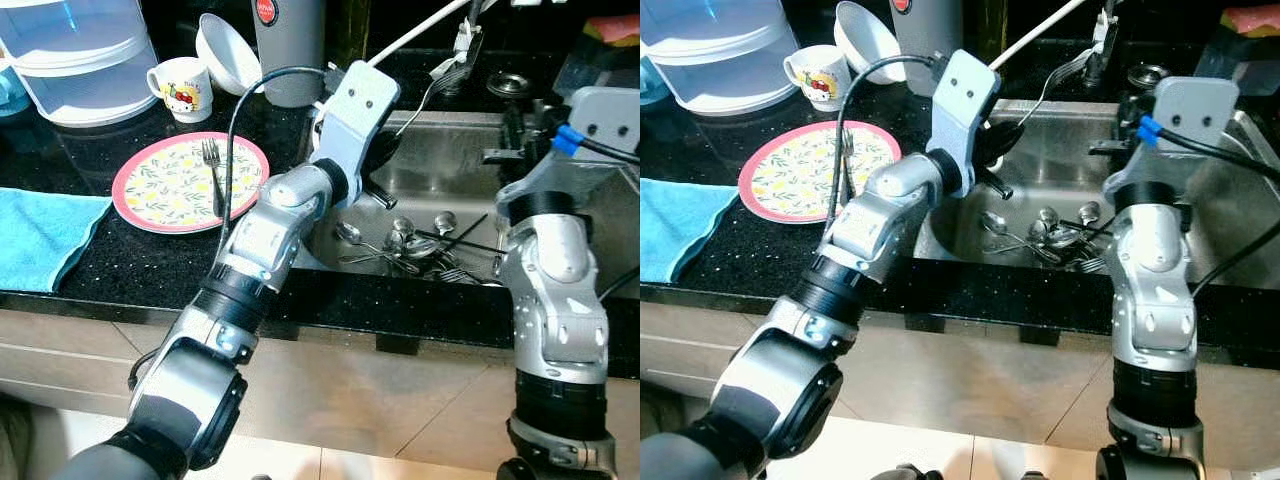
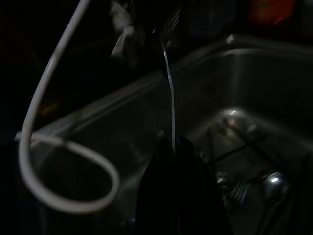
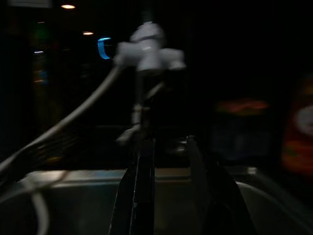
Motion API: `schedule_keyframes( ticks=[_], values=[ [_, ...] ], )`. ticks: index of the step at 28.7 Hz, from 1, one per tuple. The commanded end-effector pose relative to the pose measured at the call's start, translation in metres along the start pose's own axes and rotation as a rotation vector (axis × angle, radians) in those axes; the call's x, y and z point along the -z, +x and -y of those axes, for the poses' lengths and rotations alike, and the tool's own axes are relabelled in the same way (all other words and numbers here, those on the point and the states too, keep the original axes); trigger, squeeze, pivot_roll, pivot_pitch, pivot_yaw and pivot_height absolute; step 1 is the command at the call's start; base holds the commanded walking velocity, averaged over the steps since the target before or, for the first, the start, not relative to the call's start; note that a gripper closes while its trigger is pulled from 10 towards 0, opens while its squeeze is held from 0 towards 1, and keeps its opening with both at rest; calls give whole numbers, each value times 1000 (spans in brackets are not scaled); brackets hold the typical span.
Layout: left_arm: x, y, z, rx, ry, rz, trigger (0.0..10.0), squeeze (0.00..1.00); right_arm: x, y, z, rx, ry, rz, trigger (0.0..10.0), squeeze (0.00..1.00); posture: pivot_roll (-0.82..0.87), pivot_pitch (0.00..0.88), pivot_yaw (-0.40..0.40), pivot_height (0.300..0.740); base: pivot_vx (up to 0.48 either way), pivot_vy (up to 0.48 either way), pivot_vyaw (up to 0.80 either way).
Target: Kitchen organization
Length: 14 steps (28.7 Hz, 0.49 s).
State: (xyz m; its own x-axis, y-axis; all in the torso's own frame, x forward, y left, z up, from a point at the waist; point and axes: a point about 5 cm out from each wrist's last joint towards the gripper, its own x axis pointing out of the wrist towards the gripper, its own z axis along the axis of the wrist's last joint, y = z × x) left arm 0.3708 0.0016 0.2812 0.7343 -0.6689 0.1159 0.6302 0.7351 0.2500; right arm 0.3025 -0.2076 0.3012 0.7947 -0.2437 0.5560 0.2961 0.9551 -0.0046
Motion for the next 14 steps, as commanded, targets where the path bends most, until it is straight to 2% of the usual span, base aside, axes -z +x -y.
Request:
schedule_keyframes(
  ticks=[1,4,6,7,8,14],
  values=[
    [3,3,4,-1,13,-23,10000,0,-1,2,7,42,-9,14,10000,0,4,128,74,740,0,0,0],
    [4,3,4,-4,2,-32,10000,0,-2,1,8,42,-10,14,10000,0,4,128,74,740,0,0,0],
    [7,2,3,-5,-9,-38,10000,90,-2,0,6,31,-4,19,10000,0,-1,126,75,740,0,0,0],
    [7,2,3,-5,-9,-38,10000,90,-2,0,6,31,-4,19,10000,0,-1,126,75,740,0,0,0],
    [7,2,3,-3,-21,-39,10000,1000,-2,0,5,28,-1,22,10000,0,0,125,75,740,0,0,0],
    [3,0,2,1,-38,-3,10000,1000,-4,1,1,15,14,33,10000,0,2,124,73,740,0,0,0]
  ],
)
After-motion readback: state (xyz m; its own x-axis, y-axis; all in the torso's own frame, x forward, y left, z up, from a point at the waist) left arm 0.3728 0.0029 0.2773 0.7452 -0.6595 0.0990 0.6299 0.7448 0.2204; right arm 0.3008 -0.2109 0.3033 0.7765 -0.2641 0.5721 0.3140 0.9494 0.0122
